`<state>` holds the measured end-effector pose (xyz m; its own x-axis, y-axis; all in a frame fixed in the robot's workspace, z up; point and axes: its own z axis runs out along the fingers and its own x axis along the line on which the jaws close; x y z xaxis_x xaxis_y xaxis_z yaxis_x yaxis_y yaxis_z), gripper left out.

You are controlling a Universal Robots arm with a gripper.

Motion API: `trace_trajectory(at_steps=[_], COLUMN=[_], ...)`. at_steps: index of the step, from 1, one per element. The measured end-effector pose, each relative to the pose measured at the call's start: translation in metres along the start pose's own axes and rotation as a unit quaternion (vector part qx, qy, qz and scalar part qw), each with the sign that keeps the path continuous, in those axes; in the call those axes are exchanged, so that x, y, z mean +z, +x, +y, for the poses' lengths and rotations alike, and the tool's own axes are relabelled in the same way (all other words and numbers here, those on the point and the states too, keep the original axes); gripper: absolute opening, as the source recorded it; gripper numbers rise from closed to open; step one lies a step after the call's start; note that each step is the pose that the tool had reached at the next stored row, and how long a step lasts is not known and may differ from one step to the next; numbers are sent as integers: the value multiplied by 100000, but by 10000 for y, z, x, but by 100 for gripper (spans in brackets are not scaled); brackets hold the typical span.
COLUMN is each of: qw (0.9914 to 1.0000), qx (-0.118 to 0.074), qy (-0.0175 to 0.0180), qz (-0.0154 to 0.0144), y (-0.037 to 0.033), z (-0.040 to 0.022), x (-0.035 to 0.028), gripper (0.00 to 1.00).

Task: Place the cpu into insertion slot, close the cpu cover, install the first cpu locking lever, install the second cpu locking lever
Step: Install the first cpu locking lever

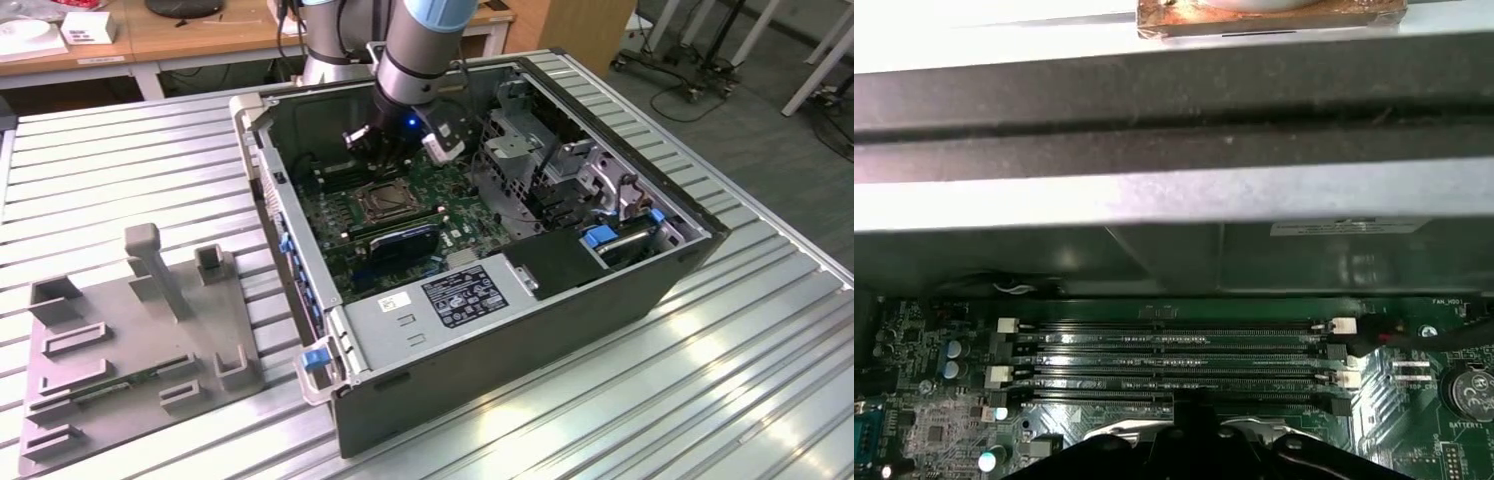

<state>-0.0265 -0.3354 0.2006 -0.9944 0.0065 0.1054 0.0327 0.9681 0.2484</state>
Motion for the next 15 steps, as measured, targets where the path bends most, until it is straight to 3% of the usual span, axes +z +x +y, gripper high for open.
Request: trace_trajectory(at_steps=[15], qw=[100000], qx=[10], qy=[106], qz=[-3], y=[-44], z=[39], x=[16], gripper=[11])
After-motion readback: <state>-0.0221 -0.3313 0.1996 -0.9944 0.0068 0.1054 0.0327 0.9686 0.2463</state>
